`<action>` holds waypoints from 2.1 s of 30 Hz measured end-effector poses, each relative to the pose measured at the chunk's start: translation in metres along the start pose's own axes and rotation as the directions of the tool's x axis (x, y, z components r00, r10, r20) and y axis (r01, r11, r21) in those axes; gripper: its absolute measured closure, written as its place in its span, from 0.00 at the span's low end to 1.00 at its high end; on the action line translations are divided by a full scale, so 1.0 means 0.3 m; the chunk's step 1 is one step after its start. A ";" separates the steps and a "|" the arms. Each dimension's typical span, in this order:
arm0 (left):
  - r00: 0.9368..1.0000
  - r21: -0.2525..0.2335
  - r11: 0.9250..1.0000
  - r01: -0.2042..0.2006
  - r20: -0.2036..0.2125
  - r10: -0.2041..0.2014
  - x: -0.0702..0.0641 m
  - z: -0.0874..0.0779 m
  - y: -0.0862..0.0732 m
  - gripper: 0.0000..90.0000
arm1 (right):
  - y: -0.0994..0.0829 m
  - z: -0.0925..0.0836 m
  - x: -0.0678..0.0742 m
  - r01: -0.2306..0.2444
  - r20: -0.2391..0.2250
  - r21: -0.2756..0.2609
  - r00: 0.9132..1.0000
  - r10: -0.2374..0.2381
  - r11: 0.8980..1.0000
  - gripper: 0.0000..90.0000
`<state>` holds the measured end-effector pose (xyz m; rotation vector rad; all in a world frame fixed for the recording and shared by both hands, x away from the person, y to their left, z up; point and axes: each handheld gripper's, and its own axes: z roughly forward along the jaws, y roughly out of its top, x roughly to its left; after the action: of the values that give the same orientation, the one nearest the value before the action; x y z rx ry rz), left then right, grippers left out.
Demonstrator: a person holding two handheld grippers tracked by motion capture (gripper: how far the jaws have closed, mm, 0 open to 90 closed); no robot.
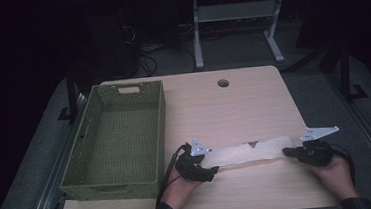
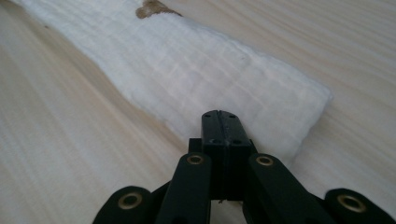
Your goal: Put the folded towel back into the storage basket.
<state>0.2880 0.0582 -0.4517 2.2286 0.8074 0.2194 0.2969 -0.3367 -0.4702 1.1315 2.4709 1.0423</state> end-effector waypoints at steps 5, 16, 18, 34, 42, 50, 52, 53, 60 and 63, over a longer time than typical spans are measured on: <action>1.000 -0.004 1.000 0.004 -0.005 -0.004 0.010 -0.005 -0.001 0.34 | 0.024 0.022 -0.031 0.002 0.007 -0.004 1.000 -0.002 1.000 1.00; 1.000 -0.017 1.000 0.014 -0.009 -0.015 0.015 -0.005 0.000 0.34 | 0.105 0.098 -0.097 0.012 0.024 -0.012 1.000 -0.011 1.000 1.00; 1.000 -0.019 1.000 0.015 -0.009 -0.015 0.015 -0.007 0.000 0.34 | 0.125 0.115 -0.106 0.010 0.026 -0.012 1.000 -0.009 1.000 1.00; 0.999 -0.016 0.999 0.033 -0.005 -0.033 0.026 0.000 0.003 0.35 | 0.268 0.260 -0.164 0.031 0.010 -0.037 0.999 -0.030 0.999 1.00; 0.999 -0.041 0.999 0.034 0.014 -0.033 0.037 -0.003 0.018 0.49 | 0.271 0.226 -0.161 0.030 0.028 -0.075 0.999 -0.028 0.997 0.77; 0.999 -0.024 0.999 0.035 -0.018 -0.036 0.058 0.010 0.056 0.87 | 0.216 0.141 -0.137 0.023 0.048 -0.085 0.999 -0.019 0.996 0.54; 0.999 0.011 0.999 0.042 -0.016 -0.042 0.071 0.032 0.057 0.97 | 0.207 0.139 -0.134 0.022 0.048 -0.085 0.999 -0.018 0.996 0.51; 0.999 0.024 0.999 0.040 -0.021 -0.039 0.073 0.041 0.057 0.99 | 0.204 0.139 -0.133 0.025 0.054 -0.080 0.998 -0.021 0.996 0.49; 1.000 0.078 0.997 0.003 0.009 -0.004 0.071 0.069 0.053 1.00 | 0.211 0.162 -0.123 0.041 0.048 -0.074 0.998 -0.038 0.996 0.43; 0.999 0.093 0.995 -0.021 0.028 0.018 0.056 0.071 0.051 1.00 | 0.212 0.171 -0.119 0.041 0.046 -0.069 0.998 -0.038 0.997 0.42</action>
<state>0.3167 0.0477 -0.4575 2.3226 0.7961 0.1631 0.3811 -0.3082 -0.4662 1.0685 2.3925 1.0718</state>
